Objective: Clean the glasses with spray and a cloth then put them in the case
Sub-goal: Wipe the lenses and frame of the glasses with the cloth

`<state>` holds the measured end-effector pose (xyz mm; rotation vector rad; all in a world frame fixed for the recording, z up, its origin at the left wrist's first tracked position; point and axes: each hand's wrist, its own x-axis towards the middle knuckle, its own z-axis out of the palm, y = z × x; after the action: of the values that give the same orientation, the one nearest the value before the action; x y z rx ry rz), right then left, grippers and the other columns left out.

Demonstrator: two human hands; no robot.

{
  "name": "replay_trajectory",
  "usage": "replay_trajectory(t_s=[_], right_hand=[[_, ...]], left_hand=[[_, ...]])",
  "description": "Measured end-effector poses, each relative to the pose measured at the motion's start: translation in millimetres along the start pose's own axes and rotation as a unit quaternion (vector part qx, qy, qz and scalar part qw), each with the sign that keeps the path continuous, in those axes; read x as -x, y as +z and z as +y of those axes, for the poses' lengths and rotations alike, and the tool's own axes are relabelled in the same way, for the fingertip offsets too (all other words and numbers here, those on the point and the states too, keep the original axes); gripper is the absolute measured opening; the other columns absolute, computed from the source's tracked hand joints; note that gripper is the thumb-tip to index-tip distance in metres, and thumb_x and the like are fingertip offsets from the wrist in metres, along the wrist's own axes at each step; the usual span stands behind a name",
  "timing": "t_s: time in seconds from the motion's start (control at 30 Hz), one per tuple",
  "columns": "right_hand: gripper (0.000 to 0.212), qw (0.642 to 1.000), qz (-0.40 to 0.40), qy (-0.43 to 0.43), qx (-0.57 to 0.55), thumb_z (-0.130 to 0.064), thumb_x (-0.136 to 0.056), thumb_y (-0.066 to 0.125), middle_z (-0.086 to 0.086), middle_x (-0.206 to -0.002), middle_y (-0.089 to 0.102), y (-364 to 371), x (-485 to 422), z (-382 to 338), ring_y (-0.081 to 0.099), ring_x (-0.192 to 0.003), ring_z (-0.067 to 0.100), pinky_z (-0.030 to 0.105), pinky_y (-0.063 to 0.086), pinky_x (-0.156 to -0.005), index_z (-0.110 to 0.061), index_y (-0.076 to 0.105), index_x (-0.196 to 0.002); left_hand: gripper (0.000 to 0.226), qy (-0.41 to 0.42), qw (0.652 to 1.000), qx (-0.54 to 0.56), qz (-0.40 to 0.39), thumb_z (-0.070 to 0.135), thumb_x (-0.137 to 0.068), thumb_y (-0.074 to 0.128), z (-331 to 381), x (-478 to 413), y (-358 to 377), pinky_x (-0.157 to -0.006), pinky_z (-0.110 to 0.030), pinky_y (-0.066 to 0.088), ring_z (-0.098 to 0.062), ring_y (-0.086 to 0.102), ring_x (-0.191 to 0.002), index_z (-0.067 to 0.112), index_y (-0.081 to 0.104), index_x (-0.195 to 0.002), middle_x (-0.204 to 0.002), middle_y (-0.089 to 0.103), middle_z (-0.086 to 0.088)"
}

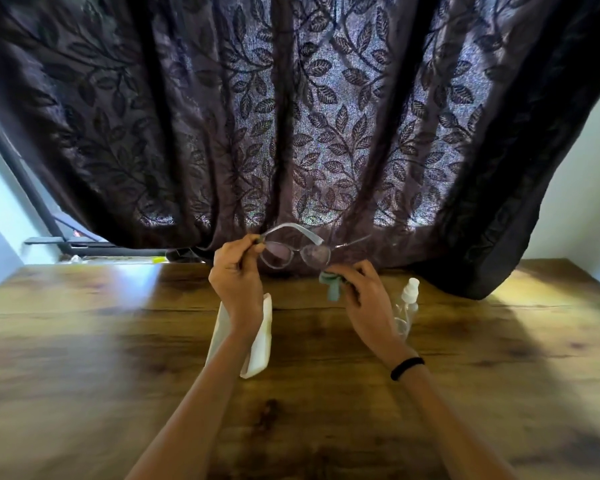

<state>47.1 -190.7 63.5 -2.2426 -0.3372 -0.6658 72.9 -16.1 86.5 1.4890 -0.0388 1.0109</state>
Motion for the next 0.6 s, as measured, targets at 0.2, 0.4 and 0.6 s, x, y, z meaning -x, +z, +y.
replay_trajectory(t_s=[0.2,0.4,0.6], right_hand=[[0.032,0.96,-0.21,0.143,0.118,-0.013,-0.091,0.047,0.006,-0.122,0.048,11,20,31,0.055,-0.094,0.022,0.028,0.048,-0.078,-0.024,0.055,-0.121],[0.039,0.962,-0.21,0.168,0.049,-0.015,-0.09,0.053,0.008,-0.1,0.065,1,14,20,0.062,-0.078,0.018,0.028,0.051,-0.069,-0.026,0.05,-0.127],[0.02,0.967,0.028,0.157,-0.201,-0.018,-0.088,0.057,0.006,-0.093,0.067,-28,-19,-11,0.062,-0.078,0.01,0.022,0.054,-0.067,-0.018,0.062,-0.108]], left_hand=[[0.021,-0.021,1.0,0.02,-0.01,0.003,-0.081,0.063,1,-2,-3,-0.078,-0.018,0.049,-0.008,0.06,-0.083,0.015,0.064,-0.098,-0.084,0.065,0.001],[0.022,-0.06,0.997,0.038,-0.022,0.006,-0.081,0.063,-3,-2,-2,-0.08,-0.019,0.049,-0.018,0.062,-0.089,0.021,0.063,-0.097,-0.086,0.065,0.004],[0.021,-0.111,0.991,0.064,-0.024,0.006,-0.082,0.063,-6,0,-3,-0.076,-0.015,0.049,-0.004,0.064,-0.084,0.015,0.064,-0.101,-0.089,0.067,-0.002]])
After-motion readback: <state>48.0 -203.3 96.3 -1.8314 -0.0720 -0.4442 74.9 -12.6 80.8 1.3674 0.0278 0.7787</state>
